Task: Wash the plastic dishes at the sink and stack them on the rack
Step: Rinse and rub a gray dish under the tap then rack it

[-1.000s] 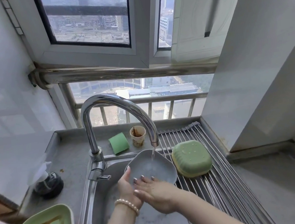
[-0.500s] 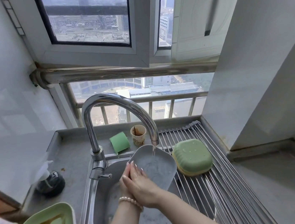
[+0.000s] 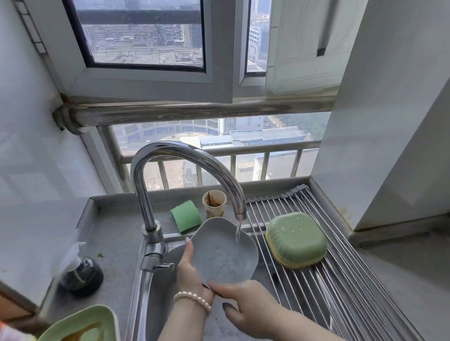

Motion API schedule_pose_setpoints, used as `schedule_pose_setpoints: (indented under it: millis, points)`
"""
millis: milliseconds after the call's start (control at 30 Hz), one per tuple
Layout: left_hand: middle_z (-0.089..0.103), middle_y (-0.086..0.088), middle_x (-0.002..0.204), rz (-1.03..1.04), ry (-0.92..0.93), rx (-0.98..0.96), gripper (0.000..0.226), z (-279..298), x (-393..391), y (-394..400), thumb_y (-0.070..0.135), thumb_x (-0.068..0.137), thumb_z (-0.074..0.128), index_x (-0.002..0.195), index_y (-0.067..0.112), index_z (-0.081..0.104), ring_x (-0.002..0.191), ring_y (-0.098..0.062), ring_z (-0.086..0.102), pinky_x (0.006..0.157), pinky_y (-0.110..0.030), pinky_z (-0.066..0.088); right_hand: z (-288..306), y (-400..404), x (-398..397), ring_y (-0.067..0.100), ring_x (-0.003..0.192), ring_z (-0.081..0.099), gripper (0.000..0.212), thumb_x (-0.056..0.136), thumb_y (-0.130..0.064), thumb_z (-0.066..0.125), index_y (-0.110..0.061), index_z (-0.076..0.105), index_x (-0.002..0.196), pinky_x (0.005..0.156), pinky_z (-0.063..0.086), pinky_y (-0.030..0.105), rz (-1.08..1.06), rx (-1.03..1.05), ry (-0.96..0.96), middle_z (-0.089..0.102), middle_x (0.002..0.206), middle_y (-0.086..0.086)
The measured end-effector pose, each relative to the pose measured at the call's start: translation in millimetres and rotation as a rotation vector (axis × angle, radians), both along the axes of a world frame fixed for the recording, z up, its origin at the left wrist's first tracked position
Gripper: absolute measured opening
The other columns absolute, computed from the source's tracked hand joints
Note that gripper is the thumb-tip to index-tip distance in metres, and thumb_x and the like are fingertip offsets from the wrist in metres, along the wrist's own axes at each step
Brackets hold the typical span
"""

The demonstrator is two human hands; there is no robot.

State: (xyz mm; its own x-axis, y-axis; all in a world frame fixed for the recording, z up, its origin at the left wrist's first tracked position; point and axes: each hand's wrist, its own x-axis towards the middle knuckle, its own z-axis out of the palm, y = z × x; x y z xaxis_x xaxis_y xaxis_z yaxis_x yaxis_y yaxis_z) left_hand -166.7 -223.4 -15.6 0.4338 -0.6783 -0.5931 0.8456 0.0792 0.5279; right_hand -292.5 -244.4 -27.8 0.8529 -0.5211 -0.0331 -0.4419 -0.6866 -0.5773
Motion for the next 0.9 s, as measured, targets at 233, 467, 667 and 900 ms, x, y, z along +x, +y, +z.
schedule_pose_setpoints:
  millis: [233, 467, 667, 900]
  points:
    - [0.068, -0.020, 0.104, 0.213, -0.002, 0.141, 0.054, -6, -13, -2, 0.054, 0.087, 0.058, 0.106, 0.004, 0.065, 0.094, -0.039, 0.066, 0.085, -0.053, 0.053, -15, 8, 24, 0.038, 0.110, 0.060, 0.060, 0.063, -0.038, 0.079, 0.003, 0.070, 0.105, 0.108, 0.032, 0.049, -0.220, -0.408, 0.447, 0.068, 0.107, 0.021]
    - [0.068, -0.019, 0.108, 0.249, -0.009, 0.172, 0.059, -9, -1, 9, 0.054, 0.086, 0.058, 0.115, 0.003, 0.063, 0.094, -0.038, 0.066, 0.082, -0.049, 0.054, -15, 11, 30, 0.045, 0.141, 0.019, 0.059, 0.093, -0.019, 0.052, 0.009, 0.032, 0.141, 0.115, -0.003, 0.056, -0.112, -0.591, 0.489, 0.031, 0.147, 0.030]
    - [0.069, -0.015, 0.104, 0.301, -0.091, 0.235, 0.053, -3, 3, 15, 0.054, 0.074, 0.069, 0.099, 0.007, 0.066, 0.090, -0.035, 0.068, 0.085, -0.051, 0.055, -34, -3, 9, 0.015, 0.051, 0.051, 0.028, 0.056, -0.014, 0.083, -0.019, 0.056, 0.053, 0.063, 0.053, 0.024, 0.014, -0.392, -0.111, 0.054, 0.054, -0.005]
    - [0.068, -0.022, 0.105, 0.149, -0.067, 0.208, 0.057, -9, 7, 20, 0.051, 0.088, 0.058, 0.113, 0.000, 0.062, 0.091, -0.040, 0.068, 0.079, -0.052, 0.055, -9, -25, -2, 0.024, 0.138, 0.037, 0.067, 0.084, -0.043, 0.059, -0.005, 0.047, 0.138, 0.117, 0.011, 0.053, -0.024, -0.443, 0.351, 0.046, 0.145, 0.008]
